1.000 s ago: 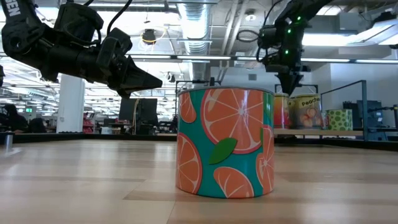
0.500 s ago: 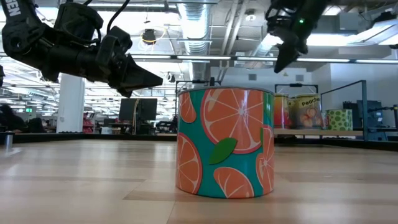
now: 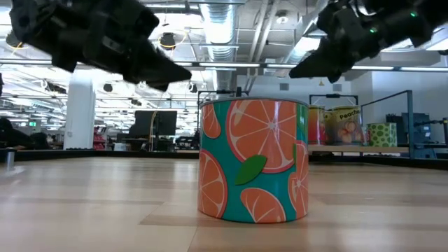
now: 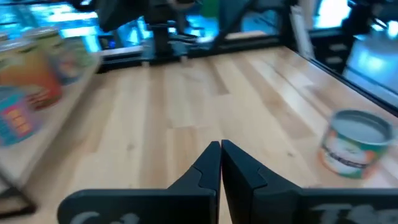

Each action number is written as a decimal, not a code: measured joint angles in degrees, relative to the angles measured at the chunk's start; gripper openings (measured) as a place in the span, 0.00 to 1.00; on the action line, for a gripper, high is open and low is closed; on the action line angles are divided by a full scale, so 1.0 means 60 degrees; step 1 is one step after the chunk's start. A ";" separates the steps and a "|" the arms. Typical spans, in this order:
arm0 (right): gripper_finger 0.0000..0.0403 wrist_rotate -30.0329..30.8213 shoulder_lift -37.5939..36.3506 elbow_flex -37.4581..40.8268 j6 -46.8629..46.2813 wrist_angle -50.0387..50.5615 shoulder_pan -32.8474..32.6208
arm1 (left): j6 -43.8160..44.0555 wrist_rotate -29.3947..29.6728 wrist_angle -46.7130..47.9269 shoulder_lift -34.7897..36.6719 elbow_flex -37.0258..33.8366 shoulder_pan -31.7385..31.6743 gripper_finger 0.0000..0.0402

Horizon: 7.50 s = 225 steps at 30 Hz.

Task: Pick and place cans onto a shelf
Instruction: Put the canned orange on the shelf, then return to Home Position

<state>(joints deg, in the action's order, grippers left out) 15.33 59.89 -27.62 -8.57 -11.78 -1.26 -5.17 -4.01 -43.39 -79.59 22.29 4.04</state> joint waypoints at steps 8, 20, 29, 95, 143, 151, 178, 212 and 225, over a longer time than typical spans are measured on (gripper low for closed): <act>0.02 0.0484 0.1080 0.0879 -0.0223 -0.2042 -0.1634 | -0.0601 0.0418 0.2021 0.0000 0.1330 0.1483 0.00; 0.04 0.0455 0.3528 -0.1104 -0.0253 -0.1967 -0.4586 | 0.0867 0.2462 0.2925 -0.0004 0.1692 0.3456 0.00; 0.14 0.0423 0.6218 -0.4451 -0.0011 0.0454 -0.5755 | 0.1622 0.2689 0.1047 -0.0011 0.0758 0.3518 0.00; 0.02 -0.1349 0.6801 -0.9762 0.3518 0.8773 0.5255 | 0.2104 0.0893 -0.2903 -0.0055 -0.2199 -0.1443 0.00; 0.16 -0.2317 0.8043 -0.9762 0.2181 0.8351 0.6294 | 0.2160 0.0907 -0.2882 -0.0055 -0.2195 -0.1443 0.00; 0.30 -0.2313 0.7976 -0.9758 0.2180 0.8366 0.6273 | 0.2198 0.0896 -0.2886 -0.0055 -0.2195 -0.1440 0.00; 0.03 -0.3813 0.0720 -0.0989 0.3104 -0.0176 0.3264 | 0.2146 -0.1075 -0.3689 -0.0018 -0.2191 -0.1823 0.00; 0.02 -0.2635 -0.7019 0.4522 0.1719 -0.0980 0.2931 | 0.1825 -0.1171 0.0163 0.5478 -0.3615 -0.4237 0.00; 0.02 -0.2658 -0.8483 0.4532 0.1667 0.0419 0.2922 | 0.1647 -0.0335 0.3362 0.9176 -0.3623 -0.4237 0.00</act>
<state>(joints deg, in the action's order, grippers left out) -0.61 8.99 -0.43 1.43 -9.27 16.28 4.71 -6.02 -23.22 -24.53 0.56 -21.39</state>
